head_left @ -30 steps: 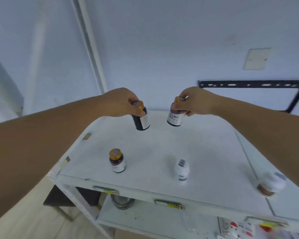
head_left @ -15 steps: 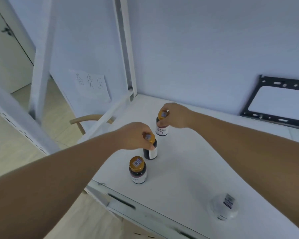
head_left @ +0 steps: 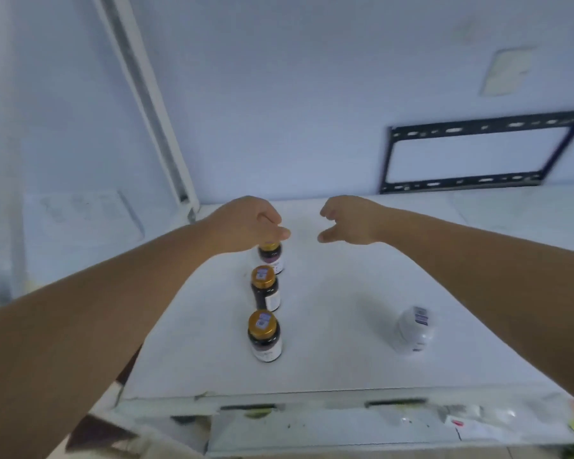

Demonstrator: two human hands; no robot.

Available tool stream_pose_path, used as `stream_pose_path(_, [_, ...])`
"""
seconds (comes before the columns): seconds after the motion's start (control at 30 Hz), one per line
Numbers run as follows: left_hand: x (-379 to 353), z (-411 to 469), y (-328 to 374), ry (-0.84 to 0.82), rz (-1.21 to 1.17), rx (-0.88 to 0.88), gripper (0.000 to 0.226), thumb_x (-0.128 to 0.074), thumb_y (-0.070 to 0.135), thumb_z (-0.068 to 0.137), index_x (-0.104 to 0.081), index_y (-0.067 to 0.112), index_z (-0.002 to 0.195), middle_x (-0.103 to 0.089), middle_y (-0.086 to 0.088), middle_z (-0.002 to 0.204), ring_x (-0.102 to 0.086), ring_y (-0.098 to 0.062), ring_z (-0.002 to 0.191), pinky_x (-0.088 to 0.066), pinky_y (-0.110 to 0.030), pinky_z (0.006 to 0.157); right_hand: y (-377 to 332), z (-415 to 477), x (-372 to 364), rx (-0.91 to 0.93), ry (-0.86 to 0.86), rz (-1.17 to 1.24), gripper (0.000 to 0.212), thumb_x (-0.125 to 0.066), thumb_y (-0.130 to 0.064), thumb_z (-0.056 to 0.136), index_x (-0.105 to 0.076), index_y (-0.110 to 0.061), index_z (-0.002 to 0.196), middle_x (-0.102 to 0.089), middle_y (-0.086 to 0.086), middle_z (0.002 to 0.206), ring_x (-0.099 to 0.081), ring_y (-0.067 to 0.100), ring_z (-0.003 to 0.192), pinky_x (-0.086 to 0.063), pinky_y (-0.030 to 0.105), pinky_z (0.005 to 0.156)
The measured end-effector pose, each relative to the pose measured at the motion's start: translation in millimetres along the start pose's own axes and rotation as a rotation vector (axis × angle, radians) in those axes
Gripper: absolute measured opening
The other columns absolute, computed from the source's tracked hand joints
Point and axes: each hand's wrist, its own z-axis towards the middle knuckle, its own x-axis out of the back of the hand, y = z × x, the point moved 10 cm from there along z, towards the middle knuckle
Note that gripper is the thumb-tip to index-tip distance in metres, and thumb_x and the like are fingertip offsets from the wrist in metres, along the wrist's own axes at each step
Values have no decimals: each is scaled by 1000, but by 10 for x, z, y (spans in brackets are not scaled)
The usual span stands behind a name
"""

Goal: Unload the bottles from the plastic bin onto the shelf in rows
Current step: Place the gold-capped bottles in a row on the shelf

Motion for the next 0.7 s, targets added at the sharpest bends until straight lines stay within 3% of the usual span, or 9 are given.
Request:
stream_pose_path(0.07, [-81, 120, 370, -27, -36, -76, 33, -78, 56, 71, -67, 33, 93, -74, 19, 95, -70, -3, 82, -52, -21, 68, 316, -362, 300, -72, 81, 18, 60, -73, -42, 85, -53, -17, 135, -54, -1, 138, -59, 20, 116, -50, 31, 93])
stream_pose_path(0.17, [-359, 209, 1223, -79, -44, -250, 33, -78, 57, 72, -68, 36, 95, -73, 20, 94, -68, 1, 85, -49, -20, 66, 888, -1023, 715, -196, 203, 45, 51, -74, -44, 83, -59, -18, 124, -61, -3, 125, -66, 20, 102, -53, 30, 83])
stream_pose_path(0.33, [-1237, 29, 2771, -246, -6, -503, 37, -80, 53, 73, -69, 33, 101, -69, 17, 97, -66, 2, 86, -51, -16, 69, 1920, -2345, 1252, -420, 373, 33, 51, -75, -43, 81, -62, -17, 122, -65, -2, 115, -65, 19, 98, -48, 28, 85])
stream_pose_path(0.53, [-2419, -322, 4403, -397, 37, -696, 36, -81, 49, 74, -70, 29, 103, -70, 12, 100, -69, -6, 88, -57, -28, 83, 3173, -4141, 1490, -678, 441, -11, 38, -75, -44, 81, -65, -18, 106, -66, -4, 95, -64, 22, 89, -47, 27, 72])
stream_pose_path(0.63, [-3070, -540, 5174, -462, 83, -779, 31, -81, 48, 76, -69, 30, 98, -71, 11, 97, -68, -4, 85, -55, -23, 77, 3798, -4979, 1403, -797, 422, 19, 45, -73, -41, 84, -67, -6, 112, -70, 7, 106, -65, 29, 98, -54, 37, 87])
stream_pose_path(0.7, [-3511, -722, 5643, -507, 104, -840, 31, -80, 49, 76, -68, 32, 98, -69, 13, 96, -66, -2, 86, -51, -20, 75, 4187, -5490, 1321, -862, 419, 39, 44, -73, -38, 84, -69, -4, 112, -70, 11, 105, -65, 29, 96, -53, 38, 87])
